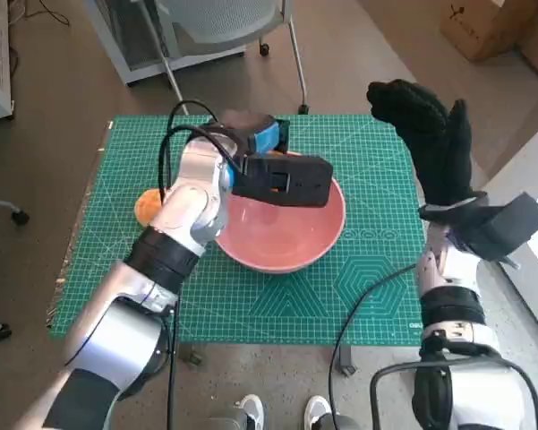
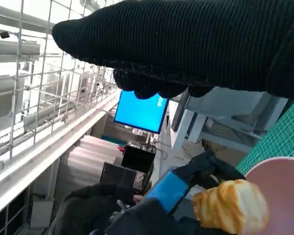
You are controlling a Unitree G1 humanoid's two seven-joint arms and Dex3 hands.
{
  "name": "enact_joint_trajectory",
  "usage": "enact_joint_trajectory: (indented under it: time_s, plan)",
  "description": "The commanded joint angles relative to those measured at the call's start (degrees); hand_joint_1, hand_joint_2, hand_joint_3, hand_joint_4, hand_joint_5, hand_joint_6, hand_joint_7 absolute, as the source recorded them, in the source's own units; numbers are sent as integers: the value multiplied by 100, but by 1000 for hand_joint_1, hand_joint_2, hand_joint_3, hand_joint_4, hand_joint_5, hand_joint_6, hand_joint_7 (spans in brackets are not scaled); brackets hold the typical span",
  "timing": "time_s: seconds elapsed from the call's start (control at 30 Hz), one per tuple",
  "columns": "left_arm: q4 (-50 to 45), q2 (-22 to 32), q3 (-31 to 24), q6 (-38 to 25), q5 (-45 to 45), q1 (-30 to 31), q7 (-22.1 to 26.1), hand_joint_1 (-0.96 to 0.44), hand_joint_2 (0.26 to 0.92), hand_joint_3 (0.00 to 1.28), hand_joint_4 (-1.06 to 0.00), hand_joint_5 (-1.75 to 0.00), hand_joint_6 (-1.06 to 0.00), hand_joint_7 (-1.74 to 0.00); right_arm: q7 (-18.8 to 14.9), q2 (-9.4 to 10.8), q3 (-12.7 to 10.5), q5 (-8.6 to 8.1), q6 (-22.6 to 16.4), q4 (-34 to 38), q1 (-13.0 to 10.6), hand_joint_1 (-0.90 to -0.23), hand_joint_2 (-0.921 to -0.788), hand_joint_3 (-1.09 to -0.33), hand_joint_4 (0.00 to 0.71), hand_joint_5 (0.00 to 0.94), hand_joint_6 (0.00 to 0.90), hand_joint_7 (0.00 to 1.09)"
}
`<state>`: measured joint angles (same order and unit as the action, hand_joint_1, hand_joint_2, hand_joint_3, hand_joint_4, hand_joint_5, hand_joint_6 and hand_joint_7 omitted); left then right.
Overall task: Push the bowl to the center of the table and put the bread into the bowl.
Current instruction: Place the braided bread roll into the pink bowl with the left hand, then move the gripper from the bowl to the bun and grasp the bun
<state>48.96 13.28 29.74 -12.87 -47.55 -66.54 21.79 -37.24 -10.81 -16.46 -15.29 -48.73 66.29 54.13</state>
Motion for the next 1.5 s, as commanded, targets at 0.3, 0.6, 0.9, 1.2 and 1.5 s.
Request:
enact_joint_trajectory:
  time_s: [0.3, 0.6, 0.9, 1.2, 1.5]
  plan:
    - [195, 163, -393, 551, 932, 49, 337, -212, 828, 34, -93, -87, -225, -83, 144, 37, 95, 121, 36, 114, -165, -671, -921, -717, 180, 0, 300, 0]
    - [-226, 298, -209, 308, 829, 203, 503, -319, 802, 1, -3, -2, -178, -5, 204, 114, 135, 149, 34, 135, -180, -662, -921, -718, 181, 2, 307, 4]
    - [-1094, 700, -214, 426, 726, 691, 326, -382, 800, 1, 1, 1, -186, -6, 151, 185, 128, 141, 36, 157, -215, -673, -921, -715, 187, 3, 312, 5]
    - [-3188, 1565, -738, 257, 709, 1611, 510, -416, 804, 1, 1, 1, -194, -15, -41, 220, 74, 50, 149, 165, -183, -653, -921, -715, 185, 1, 316, 5]
    - [-5222, 2327, -1552, -577, 556, 2559, 1043, -323, 786, 1, 1, 1, -230, -22, -156, 230, 58, -20, 329, 117, -104, -649, -921, -707, 186, 1, 320, 6]
